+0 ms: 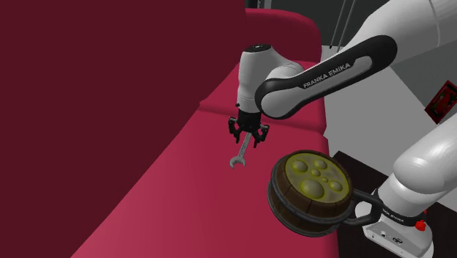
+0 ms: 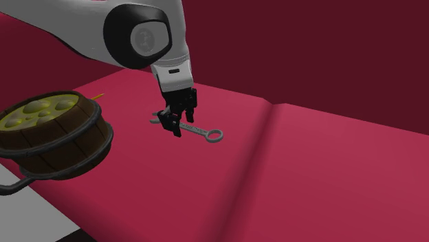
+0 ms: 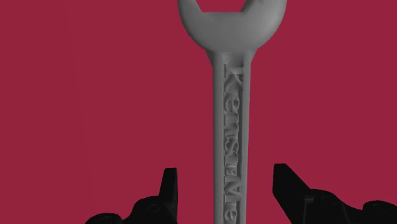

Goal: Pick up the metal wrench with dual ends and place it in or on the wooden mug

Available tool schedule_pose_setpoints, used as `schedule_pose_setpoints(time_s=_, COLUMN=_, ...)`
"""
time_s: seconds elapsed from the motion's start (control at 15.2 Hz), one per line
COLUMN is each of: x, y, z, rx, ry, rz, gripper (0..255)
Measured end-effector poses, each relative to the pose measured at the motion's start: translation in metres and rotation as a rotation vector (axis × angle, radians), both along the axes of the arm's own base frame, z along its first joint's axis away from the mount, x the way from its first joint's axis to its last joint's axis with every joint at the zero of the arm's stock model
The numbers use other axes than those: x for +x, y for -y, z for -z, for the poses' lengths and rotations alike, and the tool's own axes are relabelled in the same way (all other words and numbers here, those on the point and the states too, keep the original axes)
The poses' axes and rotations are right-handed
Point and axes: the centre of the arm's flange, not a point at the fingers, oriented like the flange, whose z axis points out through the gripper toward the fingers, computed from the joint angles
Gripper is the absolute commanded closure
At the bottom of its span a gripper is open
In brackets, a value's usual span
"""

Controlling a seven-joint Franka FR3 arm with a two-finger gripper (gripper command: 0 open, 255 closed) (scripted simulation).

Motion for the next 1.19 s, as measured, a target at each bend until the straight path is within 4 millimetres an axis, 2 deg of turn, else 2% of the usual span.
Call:
schedule_pose_setpoints(time_s=0.59, x=0.000, y=0.000, z=-0.002, rx=-0.001, ry=-0.001, rz=0.000, gripper=255)
schedule_pose_setpoints(time_s=1.19, x=0.000, y=-0.001, z=-0.046, rx=0.004, ry=0.004, rz=0.000, gripper=255)
